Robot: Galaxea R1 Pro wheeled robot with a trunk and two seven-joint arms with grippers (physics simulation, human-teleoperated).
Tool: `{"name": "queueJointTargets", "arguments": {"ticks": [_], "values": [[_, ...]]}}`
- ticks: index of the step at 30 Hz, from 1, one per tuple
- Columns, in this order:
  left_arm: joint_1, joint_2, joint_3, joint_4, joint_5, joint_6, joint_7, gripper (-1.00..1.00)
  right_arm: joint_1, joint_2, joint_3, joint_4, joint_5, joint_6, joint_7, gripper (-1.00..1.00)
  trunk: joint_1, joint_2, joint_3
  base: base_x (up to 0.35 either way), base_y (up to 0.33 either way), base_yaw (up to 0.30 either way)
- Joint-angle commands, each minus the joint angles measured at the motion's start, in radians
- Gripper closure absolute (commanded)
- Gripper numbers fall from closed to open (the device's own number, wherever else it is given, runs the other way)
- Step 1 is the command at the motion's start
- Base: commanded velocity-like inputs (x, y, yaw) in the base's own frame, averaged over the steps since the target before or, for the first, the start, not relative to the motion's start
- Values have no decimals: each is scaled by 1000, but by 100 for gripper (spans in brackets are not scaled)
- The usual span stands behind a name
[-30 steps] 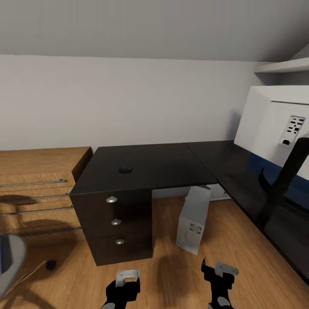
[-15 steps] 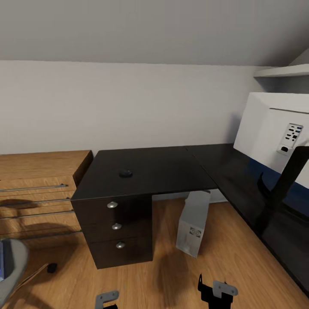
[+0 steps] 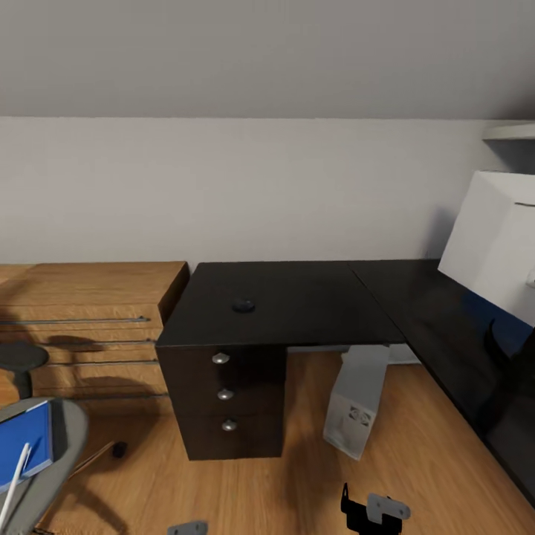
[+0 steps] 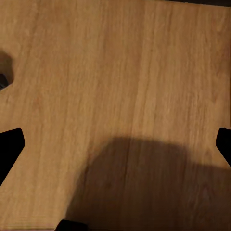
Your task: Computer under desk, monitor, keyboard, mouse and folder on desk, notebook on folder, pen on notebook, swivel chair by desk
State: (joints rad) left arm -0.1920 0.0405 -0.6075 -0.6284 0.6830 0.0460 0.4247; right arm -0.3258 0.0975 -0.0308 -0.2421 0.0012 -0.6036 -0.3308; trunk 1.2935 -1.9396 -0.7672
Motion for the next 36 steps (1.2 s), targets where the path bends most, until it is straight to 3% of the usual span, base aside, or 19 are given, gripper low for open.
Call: {"name": "queueJointTargets", "arguments": {"ticks": [1,8,13,17,22,27,29,36], "values": [[-1,2,-6,-1,4,4,5,-100,0,1,-3,1,0,-5,-1,-100,-4,7,2,0,0,273],[-1,1,18,26,5,5,-8,-100,0,4,-4,33,2,-51,-1,-100,-31,56,26,0,0,273],[-1,-1,26,92,4,3,-12,-100,0,4,-4,85,20,-161,-2,-100,-50,91,46,0,0,233],[-1,-3,29,127,5,0,-13,-100,0,-3,-5,171,54,-228,-2,-100,-65,119,63,0,0,204],[-1,-3,25,179,0,-8,-15,-100,0,-22,-5,220,69,-248,-2,-100,-77,140,79,0,0,186],[-1,-6,25,208,-1,-96,-15,-100,1,-31,-5,237,73,-290,-2,-100,-77,140,86,0,0,104],[-1,-13,22,230,-2,-157,-15,-100,2,-31,-5,248,73,-305,0,-100,-77,140,89,0,0,26],[-1,-64,17,291,-6,-191,-18,-100,17,-24,0,263,74,-298,3,-100,-77,140,98,-63,0,6]]}}
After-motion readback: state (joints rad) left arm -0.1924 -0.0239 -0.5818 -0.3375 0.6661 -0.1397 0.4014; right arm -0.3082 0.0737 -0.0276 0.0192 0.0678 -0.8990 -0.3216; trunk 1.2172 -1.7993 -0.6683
